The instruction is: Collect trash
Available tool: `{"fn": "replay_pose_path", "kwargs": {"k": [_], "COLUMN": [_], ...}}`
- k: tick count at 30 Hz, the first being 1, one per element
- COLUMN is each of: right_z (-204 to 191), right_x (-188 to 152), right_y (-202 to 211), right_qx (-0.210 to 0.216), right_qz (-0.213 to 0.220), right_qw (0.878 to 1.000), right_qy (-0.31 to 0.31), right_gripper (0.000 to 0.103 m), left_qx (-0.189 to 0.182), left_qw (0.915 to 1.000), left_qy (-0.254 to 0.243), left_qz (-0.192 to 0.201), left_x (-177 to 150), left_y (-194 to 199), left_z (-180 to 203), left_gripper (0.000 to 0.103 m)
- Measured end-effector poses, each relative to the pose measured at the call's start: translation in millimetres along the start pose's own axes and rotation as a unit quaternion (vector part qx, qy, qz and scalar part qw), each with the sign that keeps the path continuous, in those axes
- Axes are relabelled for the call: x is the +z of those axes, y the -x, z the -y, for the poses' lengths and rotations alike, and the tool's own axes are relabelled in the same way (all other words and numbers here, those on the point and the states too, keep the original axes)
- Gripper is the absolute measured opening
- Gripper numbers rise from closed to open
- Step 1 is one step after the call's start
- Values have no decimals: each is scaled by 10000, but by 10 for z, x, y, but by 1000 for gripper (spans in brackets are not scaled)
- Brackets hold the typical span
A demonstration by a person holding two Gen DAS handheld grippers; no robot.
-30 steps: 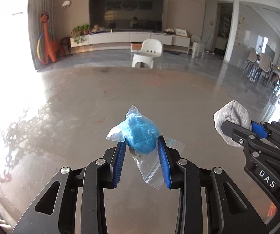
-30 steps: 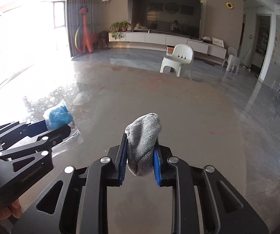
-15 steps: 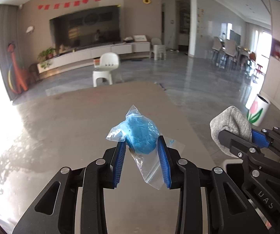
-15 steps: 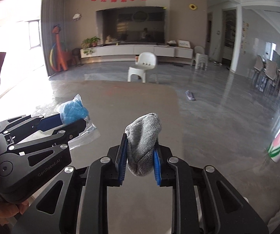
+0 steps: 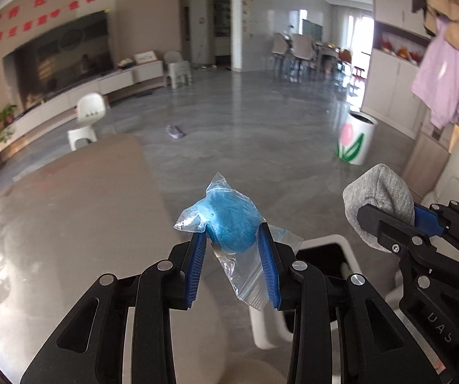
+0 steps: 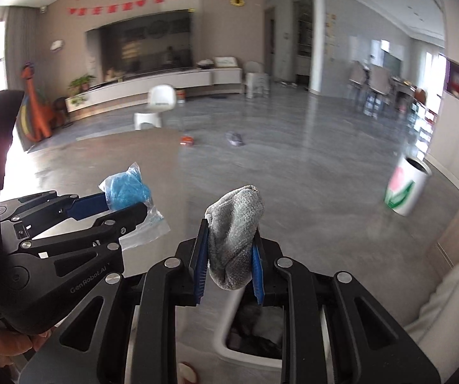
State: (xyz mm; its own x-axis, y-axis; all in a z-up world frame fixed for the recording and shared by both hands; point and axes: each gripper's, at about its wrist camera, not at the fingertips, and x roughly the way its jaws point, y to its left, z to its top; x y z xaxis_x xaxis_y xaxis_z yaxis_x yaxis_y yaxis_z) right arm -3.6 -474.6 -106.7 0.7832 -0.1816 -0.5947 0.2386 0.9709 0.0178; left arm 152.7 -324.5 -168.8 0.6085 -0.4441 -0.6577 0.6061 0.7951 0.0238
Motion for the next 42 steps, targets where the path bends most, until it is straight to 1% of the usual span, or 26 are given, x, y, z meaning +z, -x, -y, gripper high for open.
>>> {"fn": "replay_pose_path", "kwargs": {"k": [3, 7, 11, 12, 13, 14, 15, 16, 18, 24, 28, 31, 33, 34, 35, 36, 37, 38, 42], "right_z": [249, 517, 696, 730, 755, 796, 828, 860, 926, 906, 866, 829, 811, 804, 808, 830, 841, 858, 878], "right_x": [-86, -241, -334, -354, -372, -402, -421, -433, -458, -459, -451, -450, -443, -434, -423, -410, -397, -384, -354], "right_y": [-29, -65, -115, -121, -132, -131, -127, -129, -135, -217, -304, -380, -433, -446, -446, -453, -448, -440, -341], "right_qx": [-165, -285, -376, -386, -401, -404, -463, -484, -476, -450, -376, -377, -355, -387, -408, -366, -351, -375, -476], "right_qz": [-77, -185, -266, -279, -288, -296, -292, -294, -307, -362, -426, -468, -569, -582, -574, -597, -595, -595, -449], "right_qw": [9997, 9989, 9980, 9978, 9976, 9975, 9972, 9970, 9966, 9968, 9970, 9971, 9970, 9970, 9970, 9971, 9971, 9970, 9974], "right_qy": [-160, -332, -438, -454, -476, -502, -514, -532, -595, -559, -524, -466, -392, -345, -315, -304, -307, -310, -293], "right_gripper": [25, 25, 25, 25, 25, 24, 24, 24, 24, 24, 25, 27, 36, 53, 84, 101, 99, 99, 99], "left_qx": [-163, -357, -436, -464, -482, -490, -285, -55, -141, -8, 258, 361, 434, 480, 632, 722, 683, 624, 688], "left_qw": [9997, 9985, 9973, 9970, 9966, 9956, 9960, 9960, 9947, 9942, 9944, 9947, 9948, 9947, 9940, 9936, 9940, 9944, 9950], "left_qy": [-166, -314, -424, -436, -448, -483, -486, -501, -544, -683, -722, -636, -579, -560, -527, -474, -417, -285, -107], "left_qz": [-91, -284, -411, -443, -497, -636, -690, -743, -855, -835, -728, -723, -716, -714, -722, -730, -748, -806, -722], "left_x": [-3, -58, -55, -54, -56, -63, -81, -89, -113, -141, -118, -88, -84, -80, -78, -75, -74, -71, -64], "left_y": [-135, -311, -441, -449, -477, -536, -547, -602, -652, -649, -634, -643, -640, -641, -653, -658, -655, -661, -582], "left_z": [218, 548, 747, 775, 794, 828, 842, 859, 820, 815, 777, 695, 630, 599, 553, 494, 453, 379, 238], "left_gripper": [33, 33, 33, 36, 42, 73, 91, 98, 98, 98, 98, 98, 98, 98, 98, 98, 98, 98, 98]}}
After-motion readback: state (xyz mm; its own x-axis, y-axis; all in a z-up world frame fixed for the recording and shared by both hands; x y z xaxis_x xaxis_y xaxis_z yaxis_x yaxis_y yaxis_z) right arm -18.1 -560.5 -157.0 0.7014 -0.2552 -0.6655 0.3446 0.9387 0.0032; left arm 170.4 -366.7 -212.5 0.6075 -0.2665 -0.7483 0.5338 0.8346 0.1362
